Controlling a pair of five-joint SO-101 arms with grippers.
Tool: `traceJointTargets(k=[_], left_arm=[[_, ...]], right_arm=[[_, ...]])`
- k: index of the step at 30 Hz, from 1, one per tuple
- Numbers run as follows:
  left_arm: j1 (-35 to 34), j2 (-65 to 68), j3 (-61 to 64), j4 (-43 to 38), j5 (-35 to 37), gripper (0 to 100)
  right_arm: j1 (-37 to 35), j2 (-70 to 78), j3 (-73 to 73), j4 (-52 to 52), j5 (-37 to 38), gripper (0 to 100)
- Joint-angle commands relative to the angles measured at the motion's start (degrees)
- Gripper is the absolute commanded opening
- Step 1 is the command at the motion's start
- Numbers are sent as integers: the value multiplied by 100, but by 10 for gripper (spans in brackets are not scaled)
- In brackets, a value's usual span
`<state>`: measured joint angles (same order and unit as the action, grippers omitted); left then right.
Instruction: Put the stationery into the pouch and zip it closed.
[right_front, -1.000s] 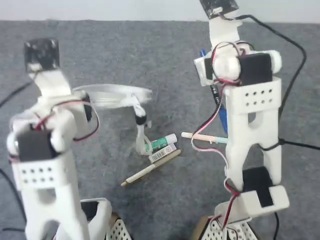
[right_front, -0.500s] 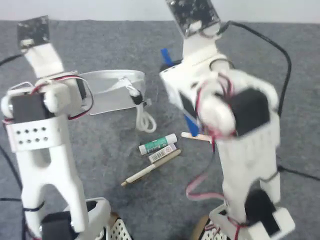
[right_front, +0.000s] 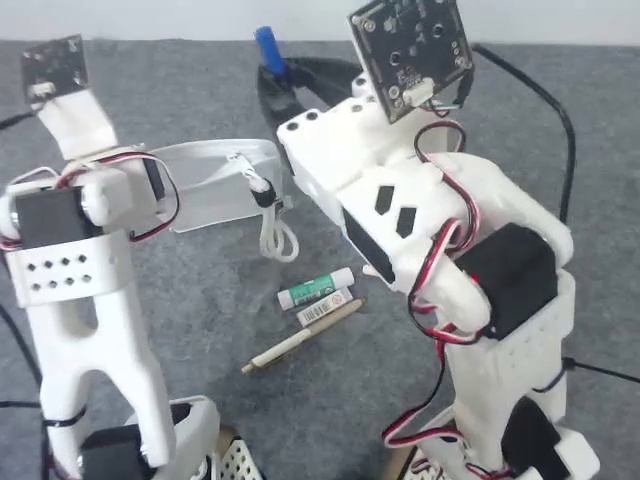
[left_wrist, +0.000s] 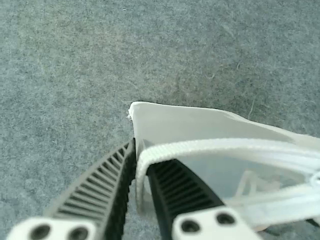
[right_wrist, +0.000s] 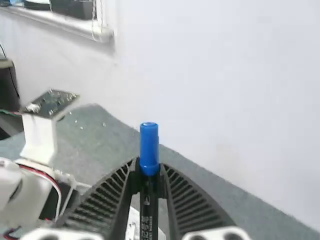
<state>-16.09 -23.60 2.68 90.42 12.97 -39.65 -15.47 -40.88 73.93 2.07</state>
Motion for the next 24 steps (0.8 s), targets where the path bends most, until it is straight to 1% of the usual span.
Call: traceJointTargets(k=[1, 14, 17, 24], left_arm=[[-9, -35, -31, -176, 70, 9], [9, -35, -22, -141, 62, 9], [9, -35, -22, -141, 62, 9], [9, -35, 40, -141, 62, 9]], right_arm=[[-207, -154, -246, -242, -9, 6], [-374, -277, -255, -277, -62, 6], [-365, -303, -255, -277, -273, 6], [-374, -532, -237, -198, -264, 6]])
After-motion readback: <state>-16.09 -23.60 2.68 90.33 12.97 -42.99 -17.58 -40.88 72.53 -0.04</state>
